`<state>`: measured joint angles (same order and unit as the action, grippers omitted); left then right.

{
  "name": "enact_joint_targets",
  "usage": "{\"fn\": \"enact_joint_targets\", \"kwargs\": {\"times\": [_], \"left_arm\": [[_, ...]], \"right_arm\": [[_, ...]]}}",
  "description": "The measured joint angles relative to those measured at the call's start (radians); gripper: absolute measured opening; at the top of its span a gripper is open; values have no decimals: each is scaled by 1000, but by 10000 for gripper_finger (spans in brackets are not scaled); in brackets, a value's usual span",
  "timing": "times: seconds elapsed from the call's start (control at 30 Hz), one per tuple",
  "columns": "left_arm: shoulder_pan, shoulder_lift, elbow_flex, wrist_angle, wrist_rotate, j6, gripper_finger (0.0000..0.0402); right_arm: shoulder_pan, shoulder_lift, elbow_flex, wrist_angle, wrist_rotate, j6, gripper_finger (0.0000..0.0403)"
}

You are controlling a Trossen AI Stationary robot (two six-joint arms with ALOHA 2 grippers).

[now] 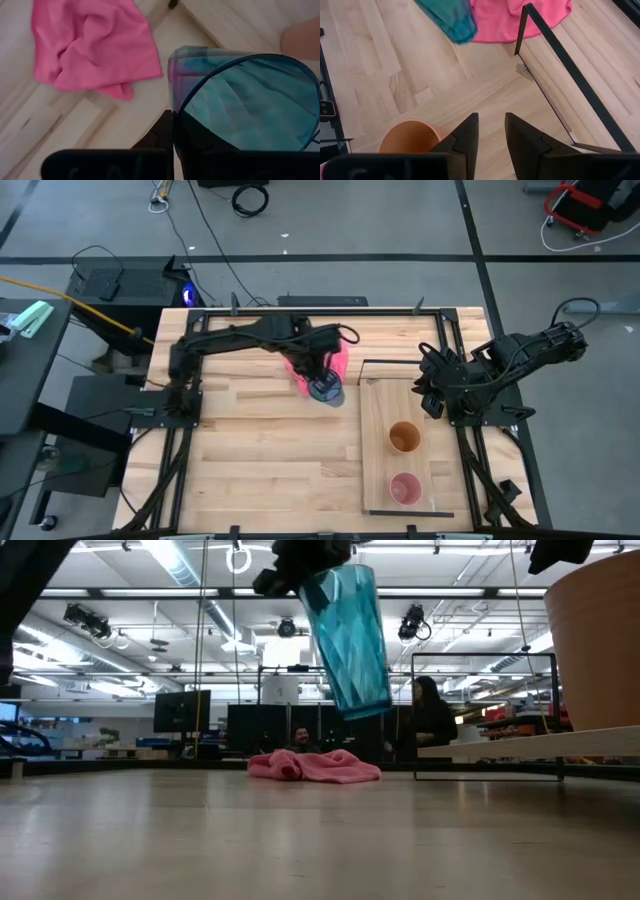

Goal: Stack small to large cups/mugs on shelf
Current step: Put the blue cup on the shelf

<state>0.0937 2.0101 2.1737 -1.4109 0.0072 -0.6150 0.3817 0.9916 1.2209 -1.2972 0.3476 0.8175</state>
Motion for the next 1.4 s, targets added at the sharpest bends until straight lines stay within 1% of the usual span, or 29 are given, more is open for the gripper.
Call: {"fn": "enact_joint_targets", "kwargs": {"times": [0.1,0.2,0.43,0.77,1.13,1.33,1.4], "left_arm": [[0,56,45,-3,23,21,11],[0,99,75,-19,25,27,11],[2,154,79,-4,23,27,11],[2,186,80,52,12,33,11],[-2,210,78,16,12,59,11],[-2,209,78,22,12,59,12],[-2,209,78,22,13,59,18]], "right_arm": [[0,0,0,5,0,-1,103],[0,0,0,5,0,0,103],[0,0,0,17,13,-3,103],[-15,0,0,40,26,-8,103],[-16,0,0,50,26,-9,103],[-16,0,0,52,26,-9,103],[-16,0,0,52,26,-9,103]]}}
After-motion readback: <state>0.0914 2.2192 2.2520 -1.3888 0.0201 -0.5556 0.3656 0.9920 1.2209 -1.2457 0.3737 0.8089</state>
